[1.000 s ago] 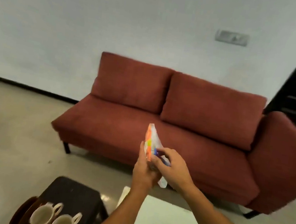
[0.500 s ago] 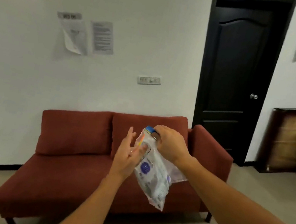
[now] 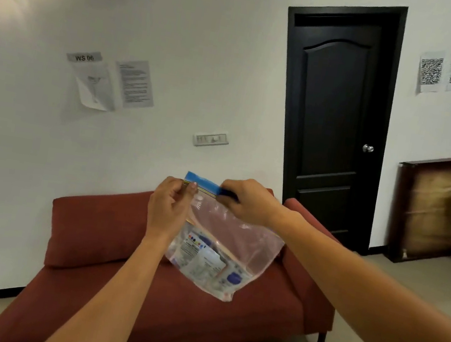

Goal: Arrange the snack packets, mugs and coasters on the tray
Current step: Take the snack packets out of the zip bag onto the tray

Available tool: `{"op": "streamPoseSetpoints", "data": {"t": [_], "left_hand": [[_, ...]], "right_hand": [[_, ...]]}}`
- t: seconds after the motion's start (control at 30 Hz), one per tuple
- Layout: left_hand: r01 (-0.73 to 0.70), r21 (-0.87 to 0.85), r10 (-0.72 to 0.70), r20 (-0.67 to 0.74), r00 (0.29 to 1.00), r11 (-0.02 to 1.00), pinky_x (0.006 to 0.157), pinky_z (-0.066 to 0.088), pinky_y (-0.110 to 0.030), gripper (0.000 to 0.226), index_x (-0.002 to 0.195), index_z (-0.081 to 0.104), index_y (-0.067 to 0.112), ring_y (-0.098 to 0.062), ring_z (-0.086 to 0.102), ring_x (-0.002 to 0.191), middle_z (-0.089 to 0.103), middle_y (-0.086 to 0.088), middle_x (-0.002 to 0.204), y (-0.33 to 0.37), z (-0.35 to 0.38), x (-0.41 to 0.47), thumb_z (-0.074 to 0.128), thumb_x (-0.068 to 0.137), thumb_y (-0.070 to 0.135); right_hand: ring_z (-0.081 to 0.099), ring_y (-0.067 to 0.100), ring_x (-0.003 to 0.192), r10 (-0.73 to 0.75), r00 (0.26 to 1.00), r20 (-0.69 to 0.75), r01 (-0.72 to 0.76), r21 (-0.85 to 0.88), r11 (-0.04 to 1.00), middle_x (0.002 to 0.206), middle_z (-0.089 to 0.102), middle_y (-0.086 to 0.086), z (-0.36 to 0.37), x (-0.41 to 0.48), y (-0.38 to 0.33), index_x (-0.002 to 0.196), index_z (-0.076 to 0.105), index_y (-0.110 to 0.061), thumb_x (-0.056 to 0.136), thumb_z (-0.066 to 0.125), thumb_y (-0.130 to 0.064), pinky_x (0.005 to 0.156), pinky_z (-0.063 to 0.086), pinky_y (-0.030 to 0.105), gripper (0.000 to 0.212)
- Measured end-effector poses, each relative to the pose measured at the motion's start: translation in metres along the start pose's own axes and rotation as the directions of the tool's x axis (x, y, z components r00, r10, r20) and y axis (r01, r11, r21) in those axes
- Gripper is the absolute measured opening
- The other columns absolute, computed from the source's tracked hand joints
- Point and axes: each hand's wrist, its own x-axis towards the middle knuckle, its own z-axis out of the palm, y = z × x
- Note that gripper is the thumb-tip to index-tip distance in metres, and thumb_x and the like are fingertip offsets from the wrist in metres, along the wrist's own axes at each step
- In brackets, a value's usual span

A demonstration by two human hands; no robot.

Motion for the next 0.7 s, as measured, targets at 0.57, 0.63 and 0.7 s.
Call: {"op": "streamPoseSetpoints", "data": {"t": [0.57,0.63,0.7], "left_hand": [[0.658,-0.07,-0.413,0.727,0.549,0.75,0.062,0.056,-0.024,0.027,0.11,0.079,0.02,-0.014,0.073,0.075,0.078,-0.006,0.108,-0.038,-0.078,0.006,0.071,0.088,0.035],[0.517,0.068,-0.374,0.771,0.515,0.853,0.061,0.053,-0.02,0.026,0.114,0.076,0.029,-0.007,0.071,0.074,0.08,0.006,0.101,-0.023,-0.064,0.001,0.069,0.092,0.042],[0.366,0.107,-0.307,0.778,0.548,0.925,0.055,0.05,-0.017,0.023,0.112,0.076,0.028,0.0,0.065,0.064,0.074,0.016,0.076,-0.011,-0.043,-0.008,0.065,0.096,0.042]], "right_hand": [[0.063,0.006,0.084,0.016,0.992,0.123,-0.018,0.015,1.0,0.092,0.07,-0.012,0.011,-0.004,0.018,0.096,0.075,-0.021,0.087,0.066,-0.011,0.08,0.05,0.022,0.015],[0.063,0.01,0.09,-0.066,0.983,0.17,0.069,-0.011,0.998,0.099,0.071,-0.007,0.014,0.004,0.002,0.098,0.075,-0.019,0.089,0.063,-0.012,0.082,0.049,0.024,0.016],[0.062,0.014,0.091,-0.12,0.974,0.192,0.127,-0.027,0.992,0.099,0.07,-0.004,0.019,0.008,-0.009,0.098,0.074,-0.018,0.092,0.062,-0.012,0.082,0.05,0.027,0.014]]}}
